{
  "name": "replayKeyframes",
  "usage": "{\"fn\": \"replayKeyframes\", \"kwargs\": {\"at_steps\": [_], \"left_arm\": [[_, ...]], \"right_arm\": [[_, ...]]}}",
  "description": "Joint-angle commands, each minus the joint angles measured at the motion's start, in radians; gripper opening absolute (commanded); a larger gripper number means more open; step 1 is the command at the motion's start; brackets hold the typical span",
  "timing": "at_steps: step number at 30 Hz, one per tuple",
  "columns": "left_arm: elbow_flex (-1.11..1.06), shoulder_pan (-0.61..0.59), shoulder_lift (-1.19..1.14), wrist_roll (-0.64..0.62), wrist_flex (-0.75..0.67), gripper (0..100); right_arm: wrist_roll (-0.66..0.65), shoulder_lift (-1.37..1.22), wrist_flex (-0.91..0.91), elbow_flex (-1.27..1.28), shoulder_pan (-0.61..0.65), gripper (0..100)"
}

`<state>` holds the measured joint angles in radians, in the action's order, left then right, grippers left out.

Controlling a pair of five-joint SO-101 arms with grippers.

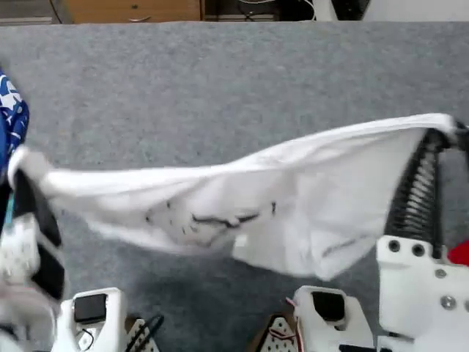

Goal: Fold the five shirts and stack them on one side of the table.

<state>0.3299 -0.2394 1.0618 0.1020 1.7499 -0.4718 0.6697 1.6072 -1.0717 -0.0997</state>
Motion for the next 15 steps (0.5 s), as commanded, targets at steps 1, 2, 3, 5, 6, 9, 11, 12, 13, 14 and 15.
{"fn": "replayKeyframes", "kwargs": {"at_steps": [1,2,3,5,6,9,11,12,13,14,15], "left_arm": [[-0.074,-0.055,0.088,0.018,0.008,2],[-0.084,-0.078,0.102,0.018,0.008,2],[-0.092,-0.097,0.108,0.018,0.008,2],[-0.092,-0.117,0.111,0.018,0.008,2],[-0.091,-0.123,0.116,0.018,0.003,2],[-0.092,-0.126,0.119,0.018,-0.04,2],[-0.092,-0.126,0.119,0.018,-0.089,2],[-0.092,-0.126,0.119,0.018,-0.117,2],[-0.092,-0.127,0.119,0.017,-0.146,2],[-0.092,-0.127,0.119,0.017,-0.175,2],[-0.092,-0.127,0.119,0.015,-0.199,2]], "right_arm": [[-0.057,0.001,-0.1,-0.001,-0.085,0.6],[-0.069,0.001,-0.118,0.001,-0.091,0.6],[-0.081,0.001,-0.132,0.001,-0.091,0.6],[-0.097,0.001,-0.146,-0.001,-0.091,0.6],[-0.101,0.001,-0.147,-0.002,-0.091,0.6],[-0.101,0.001,-0.152,-0.002,-0.091,0.6],[-0.101,0.005,-0.152,-0.004,-0.091,0.6],[-0.103,0.008,-0.153,-0.004,-0.091,0.6],[-0.103,0.015,-0.16,-0.004,-0.091,0.6],[-0.103,0.021,-0.17,-0.004,-0.091,0.6],[-0.104,0.027,-0.183,-0.004,-0.091,0.6]]}}
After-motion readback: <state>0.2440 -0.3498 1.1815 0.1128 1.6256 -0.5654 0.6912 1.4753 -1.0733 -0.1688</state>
